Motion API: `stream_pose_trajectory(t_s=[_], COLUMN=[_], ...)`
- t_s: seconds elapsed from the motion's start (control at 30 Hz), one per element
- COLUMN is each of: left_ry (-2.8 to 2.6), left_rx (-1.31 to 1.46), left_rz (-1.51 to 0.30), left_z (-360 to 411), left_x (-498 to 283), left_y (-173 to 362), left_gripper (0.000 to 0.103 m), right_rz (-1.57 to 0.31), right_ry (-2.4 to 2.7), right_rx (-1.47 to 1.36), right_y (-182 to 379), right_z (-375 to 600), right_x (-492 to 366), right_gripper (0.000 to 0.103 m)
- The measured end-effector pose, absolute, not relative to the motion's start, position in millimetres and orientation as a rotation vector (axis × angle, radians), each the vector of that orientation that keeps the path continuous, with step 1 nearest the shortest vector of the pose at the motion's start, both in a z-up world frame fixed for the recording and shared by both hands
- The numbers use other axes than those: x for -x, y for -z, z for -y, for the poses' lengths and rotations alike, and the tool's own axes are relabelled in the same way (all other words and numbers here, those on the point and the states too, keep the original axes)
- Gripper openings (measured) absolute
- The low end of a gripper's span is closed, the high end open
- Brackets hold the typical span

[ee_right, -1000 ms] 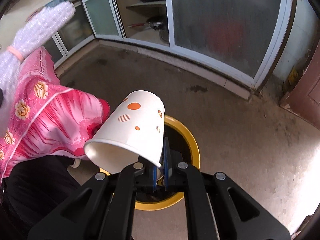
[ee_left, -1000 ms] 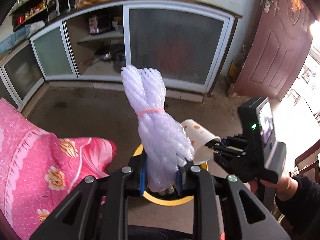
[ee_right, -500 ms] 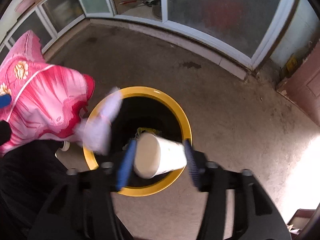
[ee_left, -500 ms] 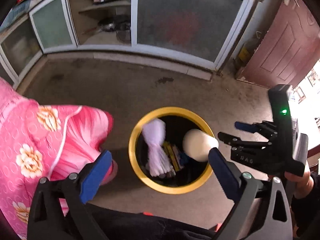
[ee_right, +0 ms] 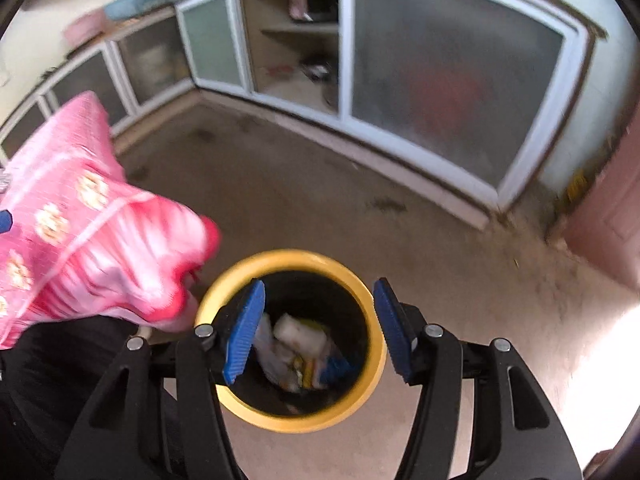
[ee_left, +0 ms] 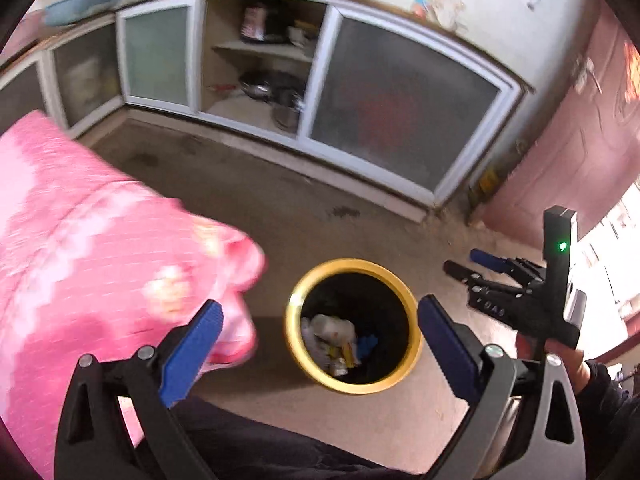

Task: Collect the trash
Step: 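Move both tools back over the table, then grasp the red-white paper cup with the left tool while the right tool grasps the silver scrubber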

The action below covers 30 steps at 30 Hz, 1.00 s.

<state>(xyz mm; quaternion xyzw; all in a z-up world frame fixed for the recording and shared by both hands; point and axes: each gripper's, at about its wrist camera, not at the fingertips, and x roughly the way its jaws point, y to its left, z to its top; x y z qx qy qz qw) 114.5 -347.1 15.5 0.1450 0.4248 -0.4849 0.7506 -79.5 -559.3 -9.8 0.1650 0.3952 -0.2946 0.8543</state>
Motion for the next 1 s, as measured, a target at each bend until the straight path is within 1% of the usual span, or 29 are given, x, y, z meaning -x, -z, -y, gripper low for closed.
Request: stream_pose_trajectory(t_s=[0.23, 0.37, 0.5, 0.67, 0.87, 1.0], left_ry=[0.855, 0.679, 0.504, 0.327, 0.227, 0.211], left_rx=[-0.218, -0.197, -0.195, -0.207, -0.155, -0.146], left_rz=[-0.871, -0.817, -0.763, -0.736, -0.76, -0.794], left_z=[237.7, 165.2, 95.7, 24.8, -18.2, -25.5], left_x=[-153.1, -178.3, -210.2, -257.9, -320.9, -354.0], left_y=[-49.1, -66.8, -83.1, -85.8, -73.5, -60.1], left_gripper=[0.094, 0.094, 0.095, 0.095, 0.095, 0.095], right_rz=[-0.763, -0.723, -0.689, -0.651, -0.7, -0.741], right_ry=[0.497, 0.376, 0.195, -0.024, -0.179, -0.23], right_rx=[-0.246, -0.186, -0.163, -0.129, -0.057, 0.008], right_y=[-30.8, -53.9, -77.4, -100.8, -108.7, -104.4], right_z=[524.0, 488.6, 444.0, 372.5, 294.1, 249.2], right_x=[27.3, -18.4, -75.8, -157.5, -260.5, -319.1], right_gripper=[0.054, 0.054, 0.055, 0.055, 0.055, 0.055])
